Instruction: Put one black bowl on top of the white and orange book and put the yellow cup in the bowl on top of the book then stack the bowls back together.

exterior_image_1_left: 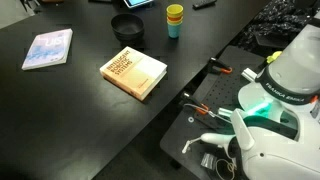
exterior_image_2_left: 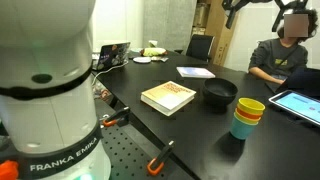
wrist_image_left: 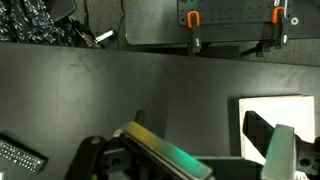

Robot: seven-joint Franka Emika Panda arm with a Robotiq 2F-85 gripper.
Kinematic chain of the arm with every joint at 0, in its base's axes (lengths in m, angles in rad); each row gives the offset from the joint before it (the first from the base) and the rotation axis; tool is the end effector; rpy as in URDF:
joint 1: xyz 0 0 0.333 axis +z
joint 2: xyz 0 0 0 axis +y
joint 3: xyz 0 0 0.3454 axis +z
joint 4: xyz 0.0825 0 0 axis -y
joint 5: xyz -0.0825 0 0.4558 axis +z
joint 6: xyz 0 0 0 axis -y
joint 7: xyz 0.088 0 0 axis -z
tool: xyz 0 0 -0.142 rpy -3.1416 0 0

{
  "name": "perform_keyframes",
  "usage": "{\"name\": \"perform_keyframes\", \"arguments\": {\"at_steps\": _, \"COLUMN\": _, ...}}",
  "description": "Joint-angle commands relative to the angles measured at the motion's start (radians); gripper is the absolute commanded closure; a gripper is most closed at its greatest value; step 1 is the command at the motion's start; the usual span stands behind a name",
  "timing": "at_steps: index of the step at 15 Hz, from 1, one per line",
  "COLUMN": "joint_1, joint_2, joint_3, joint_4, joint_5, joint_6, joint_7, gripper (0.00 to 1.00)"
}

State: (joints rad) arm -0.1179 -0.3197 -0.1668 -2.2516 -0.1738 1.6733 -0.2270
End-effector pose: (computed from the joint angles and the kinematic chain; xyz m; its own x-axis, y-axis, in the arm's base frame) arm 0.4494 -0.1572 0.4417 0.9606 -0.0087 -0.2780 0.0050 -0.9988 0.0486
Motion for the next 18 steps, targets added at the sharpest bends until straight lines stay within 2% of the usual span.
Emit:
{"name": "perform_keyframes", "arguments": {"at_steps": 1, "joint_1": 0.000, "joint_2": 0.001, "joint_3": 0.001, "joint_4": 0.003, "joint_5": 0.000, "joint_6": -0.001, "joint_7": 0.000, "gripper": 0.00}}
{"name": "perform_keyframes", "arguments": {"at_steps": 8, "joint_1": 0.000, "joint_2": -0.002, "joint_3": 0.001, "joint_4": 0.008, "joint_5": 0.000, "joint_6": -0.001, "joint_7": 0.000, "gripper": 0.00}}
{"name": "perform_keyframes", "arguments": {"at_steps": 9, "joint_1": 0.005, "joint_2": 0.021, "joint_3": 0.005, "joint_4": -0.026, "joint_5": 0.003, "joint_6": 0.032, "joint_7": 0.008, "gripper": 0.00}}
{"name": "perform_keyframes", "arguments": {"at_steps": 12, "joint_1": 0.039, "joint_2": 0.068, "joint_3": 0.020, "joint_4": -0.113, "joint_5": 0.103, "joint_6": 0.188, "joint_7": 0.031, "gripper": 0.00}}
{"name": "perform_keyframes", "arguments": {"at_steps": 14, "joint_1": 0.075, "joint_2": 0.126, "joint_3": 0.044, "joint_4": -0.152, "joint_5": 0.194, "joint_6": 0.374, "joint_7": 0.023, "gripper": 0.00}}
{"name": "perform_keyframes", "arguments": {"at_steps": 16, "joint_1": 0.111, "joint_2": 0.222, "joint_3": 0.081, "joint_4": -0.135, "joint_5": 0.256, "joint_6": 0.535, "joint_7": 0.015, "gripper": 0.00}}
{"name": "perform_keyframes", "arguments": {"at_steps": 18, "joint_1": 0.134, "joint_2": 0.330, "joint_3": 0.121, "joint_4": -0.075, "joint_5": 0.272, "joint_6": 0.665, "joint_7": 0.029, "gripper": 0.00}}
